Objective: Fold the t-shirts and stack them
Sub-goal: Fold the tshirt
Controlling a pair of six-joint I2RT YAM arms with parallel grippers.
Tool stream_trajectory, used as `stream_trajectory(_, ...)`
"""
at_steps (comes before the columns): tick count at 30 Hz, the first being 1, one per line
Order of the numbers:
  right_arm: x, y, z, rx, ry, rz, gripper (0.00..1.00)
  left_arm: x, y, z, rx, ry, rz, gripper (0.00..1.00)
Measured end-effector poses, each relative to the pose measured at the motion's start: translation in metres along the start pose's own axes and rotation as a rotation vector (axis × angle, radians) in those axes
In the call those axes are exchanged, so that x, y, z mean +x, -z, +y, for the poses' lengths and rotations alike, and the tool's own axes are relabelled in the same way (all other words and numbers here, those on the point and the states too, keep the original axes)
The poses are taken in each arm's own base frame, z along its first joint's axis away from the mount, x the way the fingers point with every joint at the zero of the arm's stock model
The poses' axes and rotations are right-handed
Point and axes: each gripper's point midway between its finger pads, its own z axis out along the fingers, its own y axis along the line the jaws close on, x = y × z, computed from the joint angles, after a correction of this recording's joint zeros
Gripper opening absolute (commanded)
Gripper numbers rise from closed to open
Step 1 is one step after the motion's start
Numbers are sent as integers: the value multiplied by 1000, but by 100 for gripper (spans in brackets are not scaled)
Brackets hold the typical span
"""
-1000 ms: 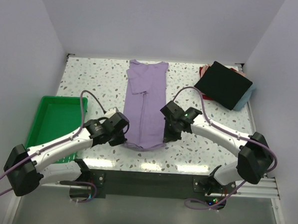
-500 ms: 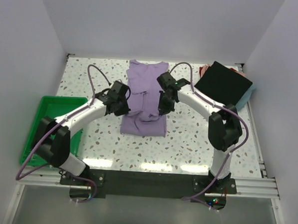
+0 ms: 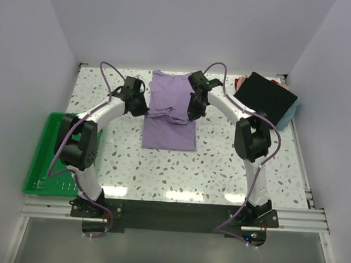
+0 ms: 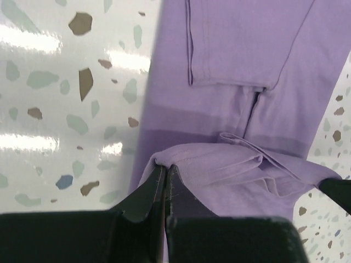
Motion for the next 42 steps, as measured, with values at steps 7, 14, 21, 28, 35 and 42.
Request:
stream_trajectory(7,-25,-10,0,-5,-37,-24,0,-18,-23,3,49,1,17,0)
stream_trajectory(14,-35,-17,-2,1,-59,-25,0,-17,-45,0,82,-30,55,0)
stream_trajectory(21,-34,-19,-6,15,-69,-10,0,-21,-53,-1,94,-31,64,0)
stream_trajectory(28,-36,-19,-10,17,-79,-10,16,-23,-61,1,88,-27,68,18)
stream_trajectory(35,-48,-15,-5,-17,-75,-24,45,-36,-60,16,33,-11,24,86)
stream_trajectory(42,-56,-8,-1,-36,-34,-51,49,-56,-20,7,74,-40,-69,85)
